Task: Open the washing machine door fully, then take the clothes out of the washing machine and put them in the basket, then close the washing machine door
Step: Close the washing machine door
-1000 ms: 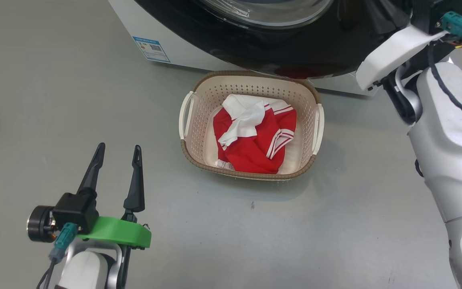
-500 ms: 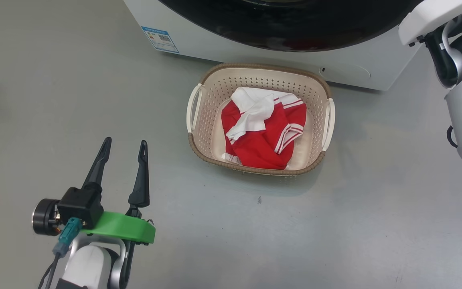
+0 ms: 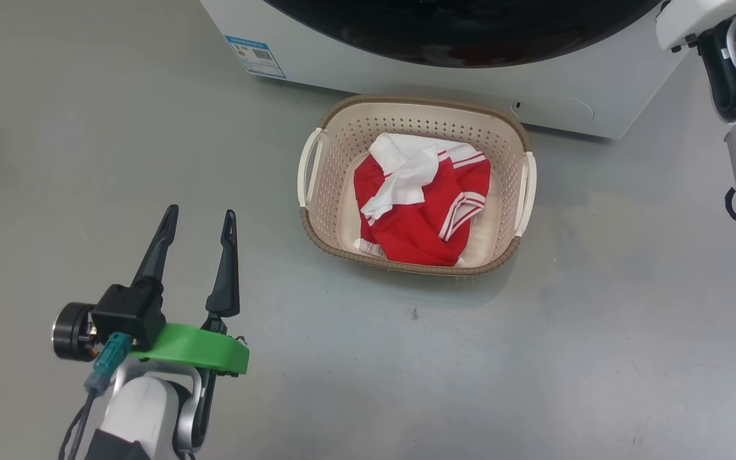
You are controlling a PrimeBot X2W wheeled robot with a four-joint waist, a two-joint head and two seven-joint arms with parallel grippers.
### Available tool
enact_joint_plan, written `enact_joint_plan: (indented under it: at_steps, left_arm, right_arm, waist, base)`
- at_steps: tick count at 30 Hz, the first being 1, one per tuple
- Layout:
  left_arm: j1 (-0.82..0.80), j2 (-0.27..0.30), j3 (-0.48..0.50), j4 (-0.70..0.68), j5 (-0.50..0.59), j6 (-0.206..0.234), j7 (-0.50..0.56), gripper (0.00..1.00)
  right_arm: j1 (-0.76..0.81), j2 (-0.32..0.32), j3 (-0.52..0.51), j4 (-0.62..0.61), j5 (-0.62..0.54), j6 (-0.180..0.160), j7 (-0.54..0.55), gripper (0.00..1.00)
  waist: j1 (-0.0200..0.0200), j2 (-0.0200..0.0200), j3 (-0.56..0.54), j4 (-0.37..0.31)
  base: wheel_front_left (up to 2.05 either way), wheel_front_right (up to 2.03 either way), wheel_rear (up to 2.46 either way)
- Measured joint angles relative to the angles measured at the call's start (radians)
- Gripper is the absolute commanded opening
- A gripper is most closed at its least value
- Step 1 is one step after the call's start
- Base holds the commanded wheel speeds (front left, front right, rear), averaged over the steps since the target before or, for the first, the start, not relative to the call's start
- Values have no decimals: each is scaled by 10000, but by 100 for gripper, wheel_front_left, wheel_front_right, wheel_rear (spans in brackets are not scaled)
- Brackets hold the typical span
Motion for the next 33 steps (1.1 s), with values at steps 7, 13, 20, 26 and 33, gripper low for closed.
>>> enact_joint_plan:
  at_steps: [7, 13, 20, 26, 33]
  left_arm:
    - [-86, -12, -13, 61, 0, 0, -2, 100]
    - [-180, -25, 17, 257, 0, 2, -2, 100]
    - [-181, -35, 142, 270, 2, 12, -2, 100]
    - [-181, -6, 345, 240, 23, 46, -29, 100]
    - [-180, 82, 401, 282, 163, 90, -31, 100]
  right_arm:
    - [-53, 15, 17, 270, 0, 2, -90, 0]
    - [-68, 153, 150, 445, 0, 2, -190, 0]
    - [239, 648, 537, 416, 2, 19, -280, 0]
    - [949, 1041, 677, 268, 115, 31, -311, 0]
    - [2095, 1151, 723, -42, 309, 61, -311, 83]
  waist:
    - [0, 0, 6, -4]
    - [0, 0, -82, -56]
    - [0, 0, -304, -306]
    - [0, 0, -454, -673]
    - [0, 0, -667, -1125]
  base:
    - [0, 0, 0]
    - [0, 0, 0]
    - [0, 0, 0]
    - [0, 0, 0]
    - [0, 0, 0]
